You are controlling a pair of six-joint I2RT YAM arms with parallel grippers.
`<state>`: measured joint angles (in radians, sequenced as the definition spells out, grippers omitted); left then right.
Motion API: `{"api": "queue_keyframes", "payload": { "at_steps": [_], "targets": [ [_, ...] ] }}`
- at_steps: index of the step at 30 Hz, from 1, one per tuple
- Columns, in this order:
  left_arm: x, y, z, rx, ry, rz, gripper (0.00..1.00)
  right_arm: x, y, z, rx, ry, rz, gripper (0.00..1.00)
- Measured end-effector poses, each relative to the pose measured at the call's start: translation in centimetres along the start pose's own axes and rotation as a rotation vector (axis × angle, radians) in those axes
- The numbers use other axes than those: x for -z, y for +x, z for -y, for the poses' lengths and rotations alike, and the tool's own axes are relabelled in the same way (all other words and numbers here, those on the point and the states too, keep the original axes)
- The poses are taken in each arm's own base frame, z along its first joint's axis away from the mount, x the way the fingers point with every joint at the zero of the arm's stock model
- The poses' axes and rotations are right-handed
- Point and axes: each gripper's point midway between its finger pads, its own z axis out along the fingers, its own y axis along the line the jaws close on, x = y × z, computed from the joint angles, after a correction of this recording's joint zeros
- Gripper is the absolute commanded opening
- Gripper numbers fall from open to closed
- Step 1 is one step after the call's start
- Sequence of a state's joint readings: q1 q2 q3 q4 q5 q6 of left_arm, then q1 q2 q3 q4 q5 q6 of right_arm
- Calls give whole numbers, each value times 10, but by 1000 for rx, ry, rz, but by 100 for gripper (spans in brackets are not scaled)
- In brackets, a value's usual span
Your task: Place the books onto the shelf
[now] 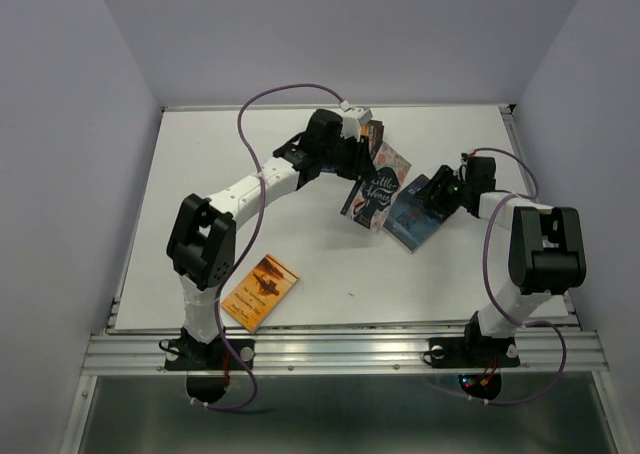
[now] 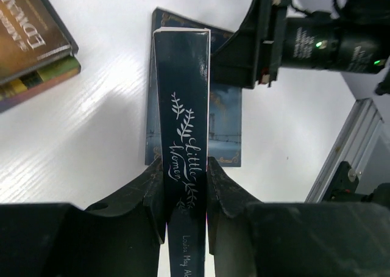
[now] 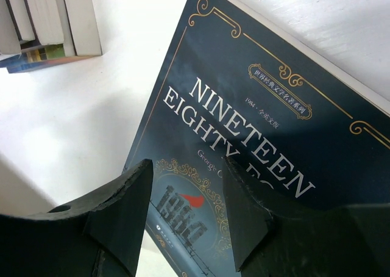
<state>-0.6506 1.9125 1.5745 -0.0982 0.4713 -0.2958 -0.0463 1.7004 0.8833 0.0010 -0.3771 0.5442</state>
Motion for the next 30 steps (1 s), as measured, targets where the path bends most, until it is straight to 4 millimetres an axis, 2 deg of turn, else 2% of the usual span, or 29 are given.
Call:
{"api": "queue_keyframes", "payload": {
  "at_steps": [6,10,14,17,19,22,25,30],
  "targets": [
    [26,-49,25,-33,25,165,0,2,-2,3,1,24,13,56],
    [31,-78,18,24,-17,278,0,4,-3,6,1,40,19,56],
    [31,-110,-11,150,-103,395,0,5,-4,7,-3,46,20,56],
    [31,-142,-45,303,-184,535,0,6,-4,8,-4,47,19,56],
    [32,-153,-71,411,-228,615,0,6,-4,8,-3,48,19,56],
    [32,-163,-108,558,-307,722,0,6,-4,8,-3,49,19,56],
    [30,-165,-134,678,-366,809,0,6,-3,8,-3,50,18,56],
    [22,-157,-159,815,-434,899,0,6,-3,8,0,49,18,56]
  ]
}}
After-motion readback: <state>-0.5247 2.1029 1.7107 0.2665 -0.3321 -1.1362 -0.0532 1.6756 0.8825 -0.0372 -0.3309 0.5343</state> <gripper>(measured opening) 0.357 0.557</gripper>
